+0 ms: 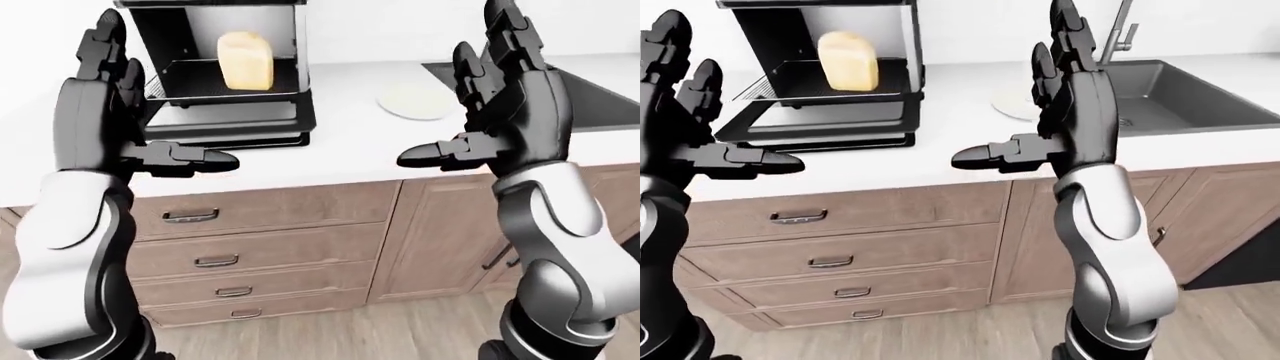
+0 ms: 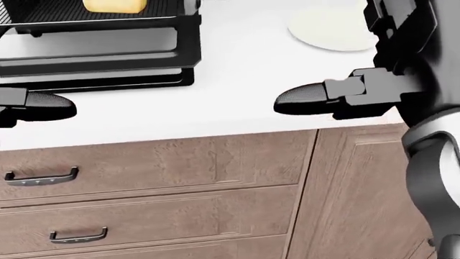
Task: Pick the bread from the rack and place it on the plate on the counter.
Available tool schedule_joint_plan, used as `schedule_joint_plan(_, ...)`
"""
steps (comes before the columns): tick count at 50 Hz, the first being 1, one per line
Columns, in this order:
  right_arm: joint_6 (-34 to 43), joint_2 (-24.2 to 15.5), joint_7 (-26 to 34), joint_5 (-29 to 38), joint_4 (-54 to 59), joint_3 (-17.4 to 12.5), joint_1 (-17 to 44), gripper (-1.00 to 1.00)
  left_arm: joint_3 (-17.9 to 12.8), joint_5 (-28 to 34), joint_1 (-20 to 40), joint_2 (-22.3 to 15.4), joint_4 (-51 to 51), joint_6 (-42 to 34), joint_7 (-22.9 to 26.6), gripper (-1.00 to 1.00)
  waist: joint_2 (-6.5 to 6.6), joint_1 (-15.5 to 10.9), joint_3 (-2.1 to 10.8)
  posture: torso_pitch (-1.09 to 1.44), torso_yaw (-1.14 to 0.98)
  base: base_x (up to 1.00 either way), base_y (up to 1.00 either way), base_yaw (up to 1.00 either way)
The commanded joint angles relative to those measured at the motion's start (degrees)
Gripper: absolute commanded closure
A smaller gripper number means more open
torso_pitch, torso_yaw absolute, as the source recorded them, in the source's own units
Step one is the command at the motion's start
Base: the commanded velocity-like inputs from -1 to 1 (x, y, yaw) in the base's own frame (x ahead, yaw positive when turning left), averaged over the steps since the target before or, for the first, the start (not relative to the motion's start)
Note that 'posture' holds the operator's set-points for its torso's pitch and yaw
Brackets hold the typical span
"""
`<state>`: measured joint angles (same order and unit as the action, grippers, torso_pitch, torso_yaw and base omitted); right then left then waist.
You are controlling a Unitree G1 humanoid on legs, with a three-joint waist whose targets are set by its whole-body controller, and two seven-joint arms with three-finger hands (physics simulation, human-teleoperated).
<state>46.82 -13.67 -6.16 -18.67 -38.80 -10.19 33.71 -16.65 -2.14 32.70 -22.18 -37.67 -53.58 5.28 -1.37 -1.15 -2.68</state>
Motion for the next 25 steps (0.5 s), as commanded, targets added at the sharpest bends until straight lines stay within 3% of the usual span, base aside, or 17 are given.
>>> schedule_joint_plan(1,-1.16,-0.52,-0.15,0.38,-0.49,-0.62,0.99,-1.00,0.00,-0.02,1.26,-0.39,-0.98,1.19,0.02,-1.00,-0.44,0.17,0.85,0.00,0.00,0.30,0.00,0.00)
schedule_joint_plan(2,-0.74,-0.57,-0.23,0.16,-0.69,-0.85,1.29,-1.00,-0.26,-0.15,1.42,-0.48,-1.14,0.95,0.05,-1.00,-2.41,0.15,1.50,0.00,0.00,0.30,0.00,0.00)
schedule_joint_plan(3,-0.71,-0.61,-0.27,0.21,-0.62,-0.72,1.44,-1.00,-0.21,-0.09,1.31,-0.52,-1.17,0.98,0.00,-1.00,-1.13,0.61,1.20,0.00,0.00,0.30,0.00,0.00)
schedule_joint_plan(5,-0.93,-0.57,-0.20,0.40,-0.44,-0.50,1.35,-1.00,-0.13,-0.08,1.03,-0.45,-1.17,1.21,0.05,-1.00,-1.56,0.65,0.58,0.00,0.00,0.30,0.00,0.00)
schedule_joint_plan(8,-0.60,-0.83,-0.14,0.21,-0.31,-0.76,1.89,-1.00,0.06,-0.02,2.15,-0.81,-0.51,1.01,0.02,-1.00,-0.27,1.09,0.80,0.00,0.00,0.30,0.00,0.00)
schedule_joint_plan(12,-0.84,-0.88,0.00,-0.10,0.31,-0.92,2.37,-1.00,0.31,0.60,2.55,-1.00,-0.31,1.04,-0.01,-1.00,2.09,1.61,0.22,0.00,0.00,0.29,0.00,0.00)
schedule_joint_plan(14,-0.89,-1.06,0.07,-0.04,0.57,-0.81,2.42,-1.00,0.27,0.78,2.04,-0.89,-0.54,1.22,0.06,-1.00,4.57,2.04,0.87,0.00,0.00,0.27,0.00,0.00)
schedule_joint_plan(15,-0.86,-1.03,0.01,-0.08,0.55,-0.84,2.48,-1.00,0.05,0.81,1.81,-0.90,-0.90,1.10,0.13,-1.00,6.60,2.13,1.75,0.00,0.00,0.27,0.00,0.00)
schedule_joint_plan(16,-0.98,-0.99,-0.02,0.00,0.65,-0.73,2.40,-1.00,-0.20,0.90,1.51,-1.07,-1.37,0.84,0.28,-1.00,5.07,1.49,1.37,0.00,0.00,0.27,0.00,0.00)
schedule_joint_plan(17,-1.03,-0.92,-0.01,0.01,0.61,-0.65,2.29,-1.00,-0.60,0.72,1.38,-1.01,-1.88,0.46,0.33,-1.00,6.02,1.67,1.03,0.00,0.00,0.27,0.00,0.00)
schedule_joint_plan(18,-1.11,-0.90,-0.01,0.15,0.54,-0.58,2.10,-1.00,-1.14,0.62,0.95,-1.36,-2.67,-0.02,0.59,-1.00,6.02,1.49,0.75,0.00,0.00,0.27,0.00,0.00)
schedule_joint_plan(21,-1.53,-0.62,0.00,0.56,0.98,-0.22,2.24,-1.00,-2.73,-0.07,0.61,-2.47,-5.22,-2.34,1.09,-1.00,4.71,0.96,1.15,0.00,0.00,0.26,0.00,0.00)
schedule_joint_plan(25,-2.39,-0.15,0.28,1.33,1.97,0.38,2.37,-1.00,-5.49,-1.10,-0.42,-4.35,-7.95,-4.89,1.98,-1.00,2.49,0.54,0.50,0.00,0.00,0.27,0.00,0.00)
